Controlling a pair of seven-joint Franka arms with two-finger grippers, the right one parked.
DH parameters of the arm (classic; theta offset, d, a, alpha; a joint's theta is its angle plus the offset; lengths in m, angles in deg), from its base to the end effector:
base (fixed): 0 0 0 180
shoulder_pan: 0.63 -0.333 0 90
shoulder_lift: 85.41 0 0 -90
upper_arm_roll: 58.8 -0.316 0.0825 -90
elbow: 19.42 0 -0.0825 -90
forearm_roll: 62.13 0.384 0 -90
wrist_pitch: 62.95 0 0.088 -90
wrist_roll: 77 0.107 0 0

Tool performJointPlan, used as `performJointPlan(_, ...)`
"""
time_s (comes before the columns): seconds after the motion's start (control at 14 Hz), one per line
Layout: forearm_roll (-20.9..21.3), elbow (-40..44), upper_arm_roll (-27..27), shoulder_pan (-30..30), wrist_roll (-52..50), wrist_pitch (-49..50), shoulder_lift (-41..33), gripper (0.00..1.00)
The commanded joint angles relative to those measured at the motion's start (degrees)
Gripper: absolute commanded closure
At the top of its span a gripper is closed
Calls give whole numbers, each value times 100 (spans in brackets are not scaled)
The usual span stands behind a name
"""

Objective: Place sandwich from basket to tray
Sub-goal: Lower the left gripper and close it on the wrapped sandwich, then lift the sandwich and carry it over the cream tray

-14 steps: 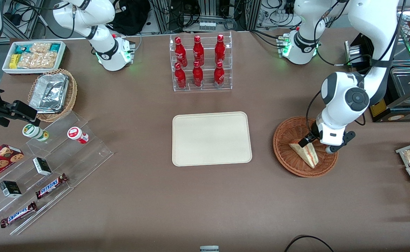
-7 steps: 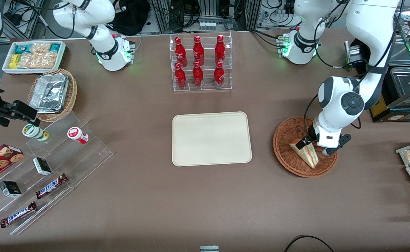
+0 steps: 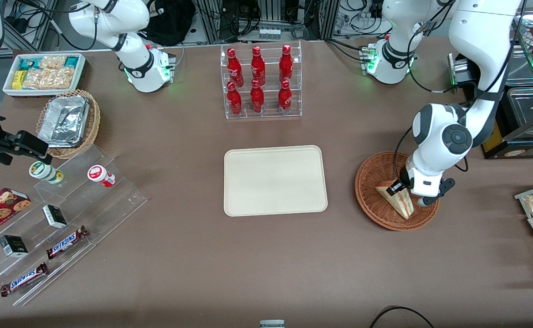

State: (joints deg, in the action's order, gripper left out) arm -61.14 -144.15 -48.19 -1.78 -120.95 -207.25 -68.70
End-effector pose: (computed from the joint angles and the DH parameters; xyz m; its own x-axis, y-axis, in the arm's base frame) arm 0.5597 -0.0928 0.2634 0.8266 0.5627 0.0105 0.5608 -0.8251 0.0686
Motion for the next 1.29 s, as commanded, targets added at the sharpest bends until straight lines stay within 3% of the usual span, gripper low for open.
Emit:
performJointPlan(0.0,7,274,37,18,-88,104,16,78)
performJointPlan(0.14,7,475,37,35,-88,419,-63,78)
performJointPlan(0.36,24,1229,72,53,-87,1647,-204,78)
performJointPlan(0.57,33,2231,598,53,-158,2887,-151,77)
performJointPlan(0.79,94,2375,1318,53,-167,2961,-73,77)
performJointPlan(1.0,489,2454,2083,53,-193,2926,261,77)
performJointPlan(1.21,560,2769,2305,595,-193,2785,743,77)
